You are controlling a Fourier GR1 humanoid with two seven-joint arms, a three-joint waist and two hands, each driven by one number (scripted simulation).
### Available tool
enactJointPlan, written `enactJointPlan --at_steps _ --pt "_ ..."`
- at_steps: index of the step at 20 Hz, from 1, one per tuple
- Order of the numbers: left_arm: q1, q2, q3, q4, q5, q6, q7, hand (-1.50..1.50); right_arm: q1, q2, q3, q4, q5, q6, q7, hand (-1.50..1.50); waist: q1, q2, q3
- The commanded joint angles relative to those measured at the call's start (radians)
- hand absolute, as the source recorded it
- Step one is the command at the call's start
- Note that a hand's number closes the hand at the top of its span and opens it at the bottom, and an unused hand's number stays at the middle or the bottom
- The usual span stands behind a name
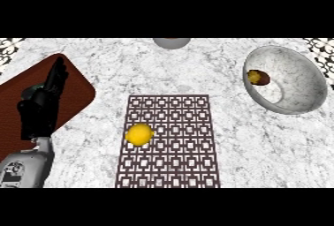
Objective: Pick the sweet potato from the placemat and place it in the bowl
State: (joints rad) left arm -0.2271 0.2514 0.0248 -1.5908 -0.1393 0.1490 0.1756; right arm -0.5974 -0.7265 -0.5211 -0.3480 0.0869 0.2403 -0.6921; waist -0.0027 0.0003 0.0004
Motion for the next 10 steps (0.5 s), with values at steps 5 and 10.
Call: enactJointPlan --at_steps 5,10 --pt "0.000 -0.023 0.015 -0.007 -0.018 -0.015 0.005 0.00 0.148 0.014 0.020 -0.152 -0.068 0.086 -0.018 -1.50 0.002 -0.001 0.000" --pt "0.035 -0.008 0.030 -0.056 -0.012 -0.054 0.023 0.00 0.268 0.051 0.021 -0.289 -0.126 0.125 0.016 -1.50 0.000 -0.002 -0.001"
